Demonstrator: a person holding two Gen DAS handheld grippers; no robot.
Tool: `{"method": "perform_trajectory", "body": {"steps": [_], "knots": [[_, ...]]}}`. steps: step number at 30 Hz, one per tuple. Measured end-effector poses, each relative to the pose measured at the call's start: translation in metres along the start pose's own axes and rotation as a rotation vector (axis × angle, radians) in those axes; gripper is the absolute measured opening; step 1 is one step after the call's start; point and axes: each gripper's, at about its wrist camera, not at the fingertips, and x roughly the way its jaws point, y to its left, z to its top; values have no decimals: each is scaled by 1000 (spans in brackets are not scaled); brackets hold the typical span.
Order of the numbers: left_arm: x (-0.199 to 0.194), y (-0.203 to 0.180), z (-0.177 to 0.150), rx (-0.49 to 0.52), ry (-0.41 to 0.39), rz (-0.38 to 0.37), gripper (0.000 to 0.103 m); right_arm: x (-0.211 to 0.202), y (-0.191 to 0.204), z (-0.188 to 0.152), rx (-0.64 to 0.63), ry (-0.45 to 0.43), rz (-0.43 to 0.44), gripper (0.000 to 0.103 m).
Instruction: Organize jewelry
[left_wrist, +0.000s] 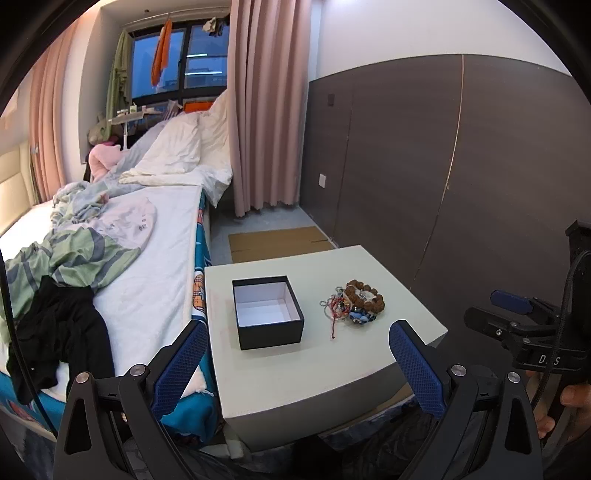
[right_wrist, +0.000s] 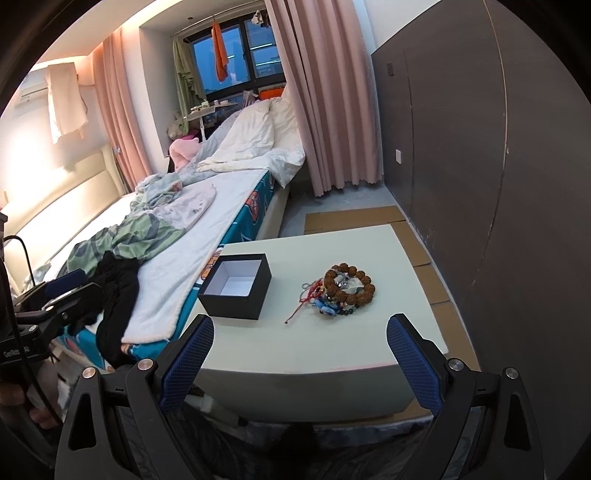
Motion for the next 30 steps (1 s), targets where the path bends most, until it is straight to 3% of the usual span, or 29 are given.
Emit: {"method": "perform_trajectory", "body": {"steps": [30], "knots": [[1, -4, 4, -1, 4, -12, 99, 4, -1, -4, 15, 0, -12, 95]]}}
